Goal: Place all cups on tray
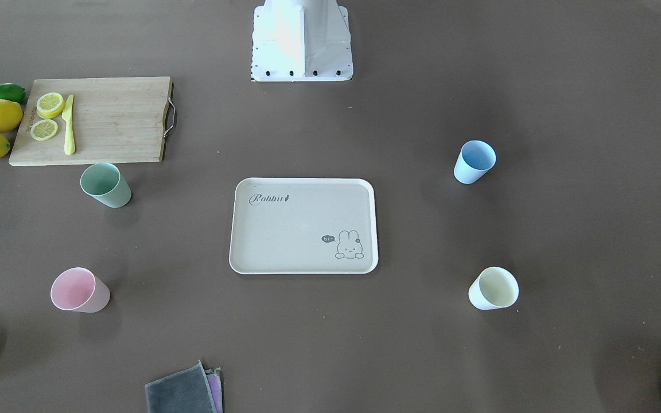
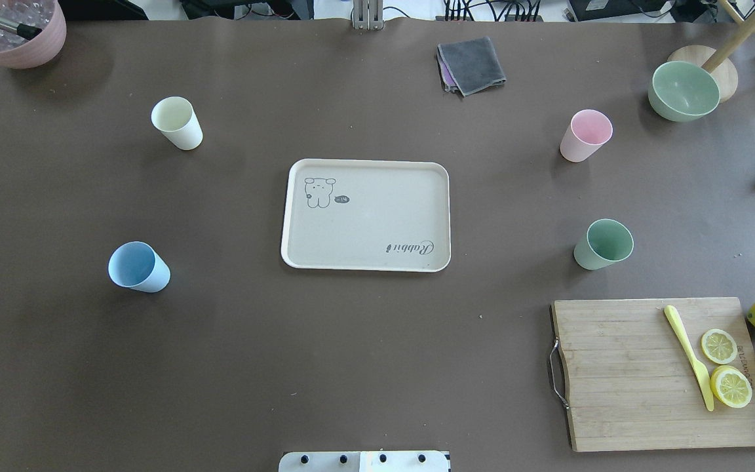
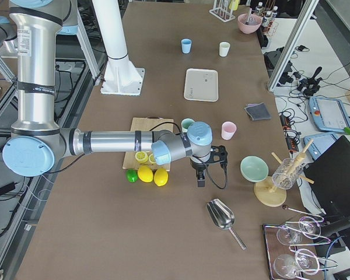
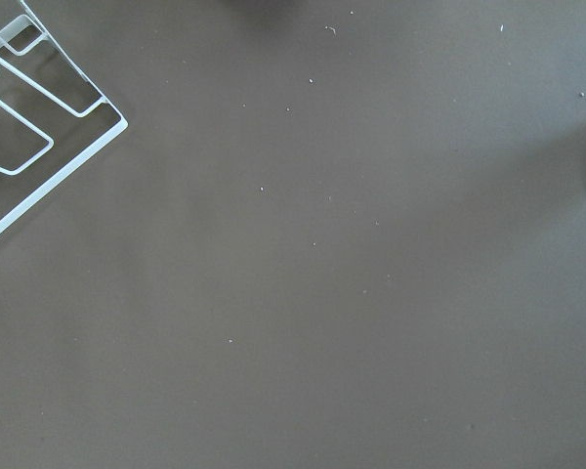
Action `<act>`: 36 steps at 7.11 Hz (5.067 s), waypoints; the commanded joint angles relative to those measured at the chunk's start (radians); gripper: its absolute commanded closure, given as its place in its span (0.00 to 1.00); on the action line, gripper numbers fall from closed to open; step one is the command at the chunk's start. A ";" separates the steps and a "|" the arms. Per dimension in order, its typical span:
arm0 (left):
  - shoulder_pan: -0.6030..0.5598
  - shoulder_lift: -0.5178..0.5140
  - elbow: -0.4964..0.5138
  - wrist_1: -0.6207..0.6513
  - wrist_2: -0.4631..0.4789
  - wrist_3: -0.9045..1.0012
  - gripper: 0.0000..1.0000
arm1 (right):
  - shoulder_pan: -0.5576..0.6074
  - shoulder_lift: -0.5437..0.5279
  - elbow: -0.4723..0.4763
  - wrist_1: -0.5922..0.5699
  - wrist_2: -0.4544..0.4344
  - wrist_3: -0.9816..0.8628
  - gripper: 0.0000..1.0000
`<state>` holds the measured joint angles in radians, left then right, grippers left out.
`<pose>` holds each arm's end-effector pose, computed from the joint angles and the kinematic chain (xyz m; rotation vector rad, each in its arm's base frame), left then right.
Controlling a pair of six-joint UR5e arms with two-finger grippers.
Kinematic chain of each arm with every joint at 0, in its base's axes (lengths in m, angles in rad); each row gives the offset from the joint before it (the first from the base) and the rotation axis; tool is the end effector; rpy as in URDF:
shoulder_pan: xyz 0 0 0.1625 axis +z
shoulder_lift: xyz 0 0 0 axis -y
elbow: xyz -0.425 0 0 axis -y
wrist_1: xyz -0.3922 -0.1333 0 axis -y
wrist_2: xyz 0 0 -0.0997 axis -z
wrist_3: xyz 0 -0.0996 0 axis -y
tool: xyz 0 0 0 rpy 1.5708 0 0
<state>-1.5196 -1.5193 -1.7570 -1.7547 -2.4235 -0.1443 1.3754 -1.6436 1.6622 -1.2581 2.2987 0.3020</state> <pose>-0.0336 -0.4843 0.5653 0.2149 0.8698 0.0490 -0.0274 -0.4836 0.6170 0.1292 -0.7763 -0.0195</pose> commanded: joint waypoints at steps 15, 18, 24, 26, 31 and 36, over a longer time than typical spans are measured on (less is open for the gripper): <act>0.076 0.045 -0.090 -0.192 0.017 -0.241 0.02 | -0.427 0.216 0.114 0.002 0.015 0.526 0.13; 0.076 0.048 -0.084 -0.192 0.021 -0.242 0.02 | -0.432 0.202 0.093 0.000 0.016 0.517 0.20; 0.075 0.048 -0.088 -0.193 0.023 -0.244 0.02 | -0.460 0.163 0.070 0.000 0.019 0.488 0.59; 0.076 0.045 -0.088 -0.195 0.023 -0.242 0.02 | -0.463 0.166 0.070 0.000 0.024 0.486 1.00; 0.383 -0.085 -0.127 -0.218 0.297 -0.651 0.02 | -0.450 0.348 0.084 -0.012 0.048 0.621 1.00; 0.644 -0.142 -0.228 -0.215 0.363 -0.787 0.02 | -0.613 0.574 -0.028 -0.001 -0.088 0.853 1.00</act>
<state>-0.9150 -1.6606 -1.9730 -1.9703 -2.0771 -0.9210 0.7962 -1.1109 1.6621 -1.2627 2.2363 1.1251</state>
